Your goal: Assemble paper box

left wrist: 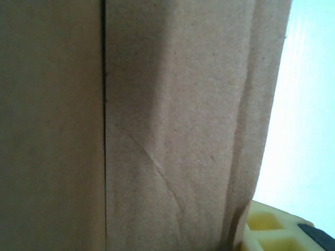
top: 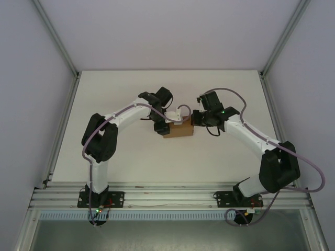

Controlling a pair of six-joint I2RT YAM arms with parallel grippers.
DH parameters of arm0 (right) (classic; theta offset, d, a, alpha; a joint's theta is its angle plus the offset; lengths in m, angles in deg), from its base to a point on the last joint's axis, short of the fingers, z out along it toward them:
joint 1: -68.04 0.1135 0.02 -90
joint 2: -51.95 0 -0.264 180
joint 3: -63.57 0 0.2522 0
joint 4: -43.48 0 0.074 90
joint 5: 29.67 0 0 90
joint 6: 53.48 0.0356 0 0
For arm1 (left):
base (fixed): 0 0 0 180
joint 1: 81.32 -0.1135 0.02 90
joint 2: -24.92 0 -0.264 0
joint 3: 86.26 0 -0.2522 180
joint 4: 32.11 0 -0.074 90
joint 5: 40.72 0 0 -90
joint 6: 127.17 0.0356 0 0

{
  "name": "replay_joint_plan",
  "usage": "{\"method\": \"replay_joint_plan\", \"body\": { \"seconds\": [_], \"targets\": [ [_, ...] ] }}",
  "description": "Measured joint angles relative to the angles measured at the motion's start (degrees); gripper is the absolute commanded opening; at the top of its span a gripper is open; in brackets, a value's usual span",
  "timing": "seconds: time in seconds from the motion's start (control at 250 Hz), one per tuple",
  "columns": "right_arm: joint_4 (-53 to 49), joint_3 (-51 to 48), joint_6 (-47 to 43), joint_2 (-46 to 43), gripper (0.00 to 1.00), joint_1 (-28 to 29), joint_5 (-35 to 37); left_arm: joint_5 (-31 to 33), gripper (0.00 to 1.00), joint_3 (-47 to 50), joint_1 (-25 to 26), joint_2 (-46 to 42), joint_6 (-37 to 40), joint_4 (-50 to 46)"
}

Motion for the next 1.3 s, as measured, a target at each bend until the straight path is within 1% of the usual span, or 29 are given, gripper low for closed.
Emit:
{"method": "replay_joint_plan", "body": {
  "seconds": [0.14, 0.276, 0.46, 0.568, 0.66, 0.863, 0.967, 1.071, 1.119, 1.183, 1.203, 1.231, 1.279, 1.299],
  "targets": [
    [-0.07, 0.0, 4.04, 0.11, 0.0, 0.0, 0.66, 0.02, 0.46, -0.04, 0.11, 0.02, -0.04, 0.35],
    [-0.04, 0.07, 6.1, 0.96, 0.0, -0.35, 0.13, 0.22, 0.46, -0.35, 0.11, 0.35, -0.04, 0.33],
    [-0.76, 0.76, 6.71, 2.05, 0.0, -1.7, -1.38, 0.37, 0.46, -0.55, 0.11, 0.35, 0.0, 0.37],
    [0.17, 0.07, 5.35, 2.14, 0.0, -2.01, -1.29, 0.39, 0.46, -0.55, 0.11, 0.35, 0.0, 0.68],
    [3.87, -1.86, 3.89, 1.88, 0.0, -2.25, -1.14, 0.39, 0.46, -0.55, 0.11, 0.35, -0.2, 0.76],
    [16.09, -9.7, 0.31, -0.31, 0.0, -2.58, -0.74, 0.37, 0.47, -0.55, 0.09, 0.35, -1.31, 1.29],
    [21.77, -14.47, -2.73, -2.36, 0.0, -2.58, -0.44, 0.39, 0.49, -0.55, 0.09, 0.35, -1.57, 1.55],
    [24.63, -17.16, -5.46, -3.96, 0.0, -2.32, -0.13, 0.42, 0.52, -0.66, 0.11, 0.35, -1.73, 1.79],
    [25.46, -17.77, -6.08, -4.28, 0.0, -2.21, 0.13, 0.42, 0.56, -0.68, 0.09, 0.35, -1.81, 1.95],
    [25.97, -18.1, -6.45, -4.48, 0.0, -2.19, 0.39, 0.39, 0.57, -1.03, 0.09, 0.35, -2.4, 1.99],
    [26.03, -18.1, -6.45, -4.48, 0.0, -2.19, 0.59, 0.39, 0.61, -1.18, 0.09, 0.35, -2.6, 2.1],
    [26.03, -18.1, -6.45, -4.5, 0.0, -2.14, 0.92, 0.37, 0.69, -1.38, 0.09, 0.35, -2.73, 2.19],
    [25.99, -18.1, -6.38, -4.57, 0.0, -1.88, 1.49, 0.26, 0.78, -1.68, 0.11, 0.33, -2.73, 2.73],
    [25.88, -18.08, -6.21, -4.63, 0.0, -1.7, 1.68, 0.15, 0.83, -1.73, 0.11, 0.33, -3.52, 2.99]
  ]
}}
